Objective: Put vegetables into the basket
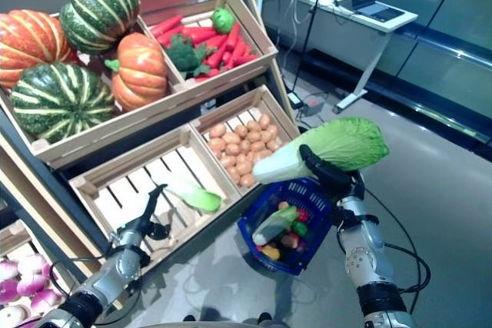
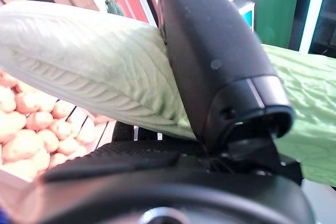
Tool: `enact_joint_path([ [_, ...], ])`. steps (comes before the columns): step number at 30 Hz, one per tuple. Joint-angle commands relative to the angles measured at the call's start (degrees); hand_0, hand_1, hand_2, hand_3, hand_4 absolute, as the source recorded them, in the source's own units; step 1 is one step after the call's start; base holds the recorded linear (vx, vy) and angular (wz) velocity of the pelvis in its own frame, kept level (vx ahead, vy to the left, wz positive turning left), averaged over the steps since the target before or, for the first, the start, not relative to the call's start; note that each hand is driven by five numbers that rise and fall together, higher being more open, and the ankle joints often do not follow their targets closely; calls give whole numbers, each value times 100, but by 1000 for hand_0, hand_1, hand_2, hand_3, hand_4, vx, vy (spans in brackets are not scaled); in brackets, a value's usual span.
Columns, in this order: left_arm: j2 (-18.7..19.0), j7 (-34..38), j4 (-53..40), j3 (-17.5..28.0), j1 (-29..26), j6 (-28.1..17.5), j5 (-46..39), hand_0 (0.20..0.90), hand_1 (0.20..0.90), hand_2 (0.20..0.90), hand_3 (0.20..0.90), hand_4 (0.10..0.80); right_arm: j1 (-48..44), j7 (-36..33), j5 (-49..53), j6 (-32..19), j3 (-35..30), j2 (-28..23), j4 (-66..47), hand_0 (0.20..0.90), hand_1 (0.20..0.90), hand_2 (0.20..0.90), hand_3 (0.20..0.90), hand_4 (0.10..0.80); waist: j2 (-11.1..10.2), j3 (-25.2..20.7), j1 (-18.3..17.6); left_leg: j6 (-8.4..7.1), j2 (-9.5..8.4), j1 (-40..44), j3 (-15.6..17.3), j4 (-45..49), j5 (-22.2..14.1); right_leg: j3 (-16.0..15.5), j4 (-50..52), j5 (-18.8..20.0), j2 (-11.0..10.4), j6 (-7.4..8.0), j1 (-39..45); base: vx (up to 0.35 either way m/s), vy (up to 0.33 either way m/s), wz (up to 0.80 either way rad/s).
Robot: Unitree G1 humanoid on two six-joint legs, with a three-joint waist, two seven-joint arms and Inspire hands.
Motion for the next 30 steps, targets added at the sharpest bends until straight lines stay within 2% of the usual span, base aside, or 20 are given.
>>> enact_joint_path([
  [1,116,334,-307,322,-455,-823,-183,900,900,900,900,800,-786,-530,-503,-846,-476,-411,3,300,300,300,300,400,-5,-267,8,-109,39,30,-166,62,-519,156,80,29,-42,12,6,-20,-42,0],
  [7,298,276,-570,281,-586,-818,-265,900,900,900,900,800,-981,-1424,-1358,-791,-462,-931,539,300,300,300,300,400,-12,-212,28,-123,55,31,-176,67,-504,145,93,46,-31,0,3,-8,-24,0],
  [15,540,231,-808,39,-865,-740,-448,900,900,900,900,800,-1501,-2244,-1681,-597,-183,-1427,1254,300,300,300,300,400,8,-133,86,-141,68,44,-216,88,-500,117,137,34,-35,-8,17,3,-44,0],
  [19,653,167,-1017,35,-930,-708,-399,900,900,900,900,800,-1586,-2389,-1726,-543,-132,-1440,1413,300,300,300,300,400,28,-100,120,-152,87,43,-238,87,-494,79,134,28,-36,-17,33,6,-31,0],
  [26,876,101,-990,16,-1060,-703,-459,900,900,900,900,800,-1646,-2216,-1616,-441,-39,-1362,1650,300,300,300,300,400,38,-104,135,-177,155,67,-230,115,-488,49,147,-11,-18,-43,42,2,-80,1],
  [28,875,85,-984,44,-1044,-716,-545,900,900,900,900,800,-1710,-2116,-1609,-387,14,-1307,1735,300,300,300,300,400,24,-85,118,-218,228,15,-128,435,-567,101,196,-34,-29,-93,18,10,-71,0],
  [30,846,99,-1066,102,-967,-748,-570,900,900,900,900,800,-1735,-2039,-1663,-397,63,-1276,1787,300,300,300,300,400,-47,15,96,-284,318,-239,15,1285,-770,209,353,-47,-81,-192,-65,-1,-41,-2],
])
